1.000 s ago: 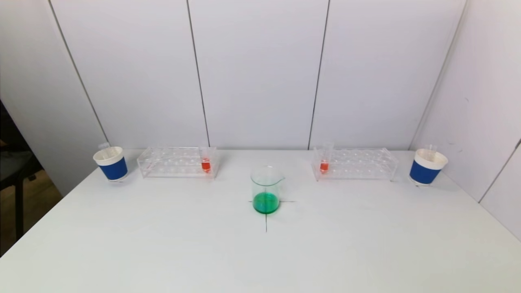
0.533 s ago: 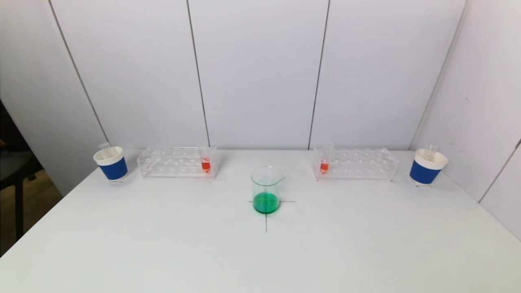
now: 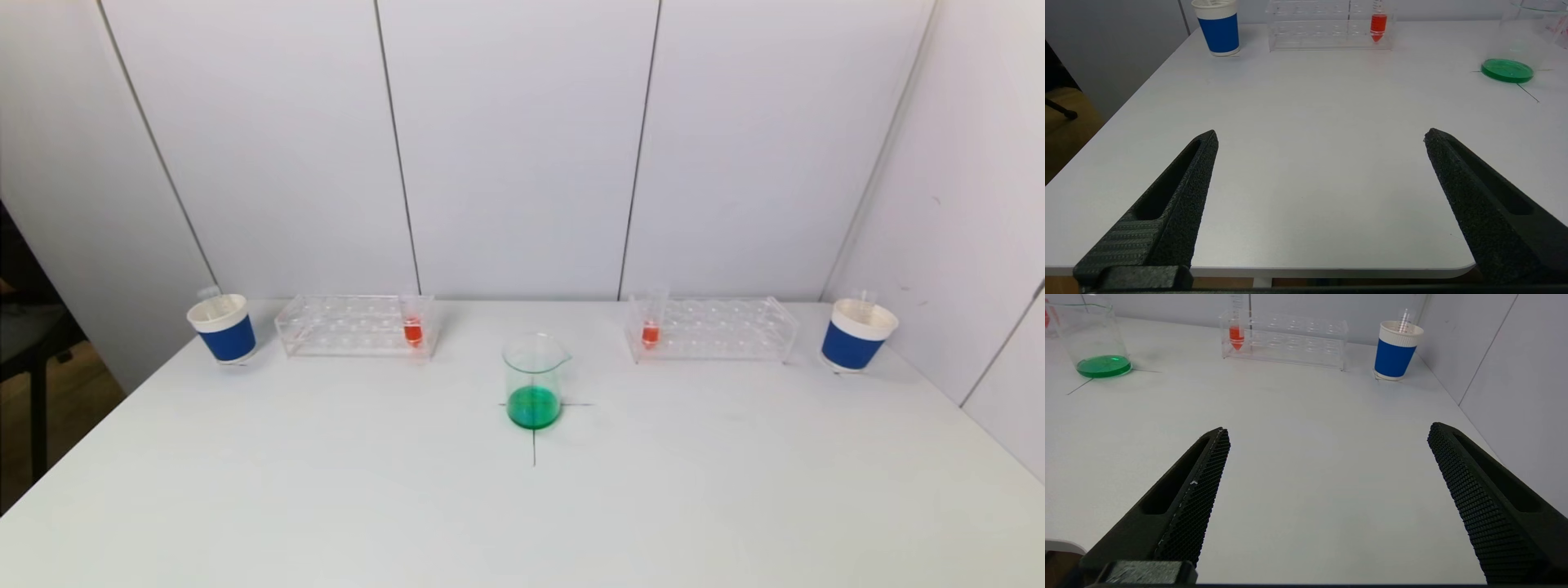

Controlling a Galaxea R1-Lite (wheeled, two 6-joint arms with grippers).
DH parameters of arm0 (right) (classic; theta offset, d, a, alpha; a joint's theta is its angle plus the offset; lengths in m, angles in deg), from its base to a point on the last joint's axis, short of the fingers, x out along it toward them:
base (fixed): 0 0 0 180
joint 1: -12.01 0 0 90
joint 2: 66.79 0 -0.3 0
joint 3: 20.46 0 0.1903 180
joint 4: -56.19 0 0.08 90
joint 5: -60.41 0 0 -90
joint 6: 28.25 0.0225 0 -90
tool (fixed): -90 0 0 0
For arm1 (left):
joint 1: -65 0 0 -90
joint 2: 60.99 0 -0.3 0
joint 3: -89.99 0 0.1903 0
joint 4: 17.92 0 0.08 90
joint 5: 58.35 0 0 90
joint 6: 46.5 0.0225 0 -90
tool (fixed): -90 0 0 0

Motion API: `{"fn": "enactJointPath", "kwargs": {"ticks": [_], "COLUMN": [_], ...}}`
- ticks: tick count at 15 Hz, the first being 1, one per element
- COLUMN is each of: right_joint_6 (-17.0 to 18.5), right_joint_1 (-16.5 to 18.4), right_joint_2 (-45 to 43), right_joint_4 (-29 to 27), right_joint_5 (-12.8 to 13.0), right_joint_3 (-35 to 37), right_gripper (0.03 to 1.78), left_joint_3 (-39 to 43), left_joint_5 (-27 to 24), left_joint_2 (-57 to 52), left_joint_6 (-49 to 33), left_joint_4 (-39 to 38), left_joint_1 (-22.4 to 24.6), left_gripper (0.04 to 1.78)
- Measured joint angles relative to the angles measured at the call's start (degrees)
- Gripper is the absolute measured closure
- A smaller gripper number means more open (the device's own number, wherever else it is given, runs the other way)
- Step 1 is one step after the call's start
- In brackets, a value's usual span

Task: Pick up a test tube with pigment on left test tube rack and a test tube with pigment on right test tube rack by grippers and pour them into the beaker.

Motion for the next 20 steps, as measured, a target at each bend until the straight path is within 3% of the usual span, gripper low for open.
{"fn": "enactJointPath", "kwargs": {"ticks": [20], "right_joint_6": [1.7], "right_joint_1": [0.0], "right_joint_2": [0.0], "right_joint_4": [0.1], "right_joint_5": [0.2], "right_joint_3": [0.0], "right_gripper": [0.05], "left_joint_3": [0.0], "left_joint_5": [0.0], "left_joint_2": [0.1], "left_joint_6": [0.0], "left_joint_4": [0.0], "left_joint_1": [0.0], "left_gripper": [0.06]}}
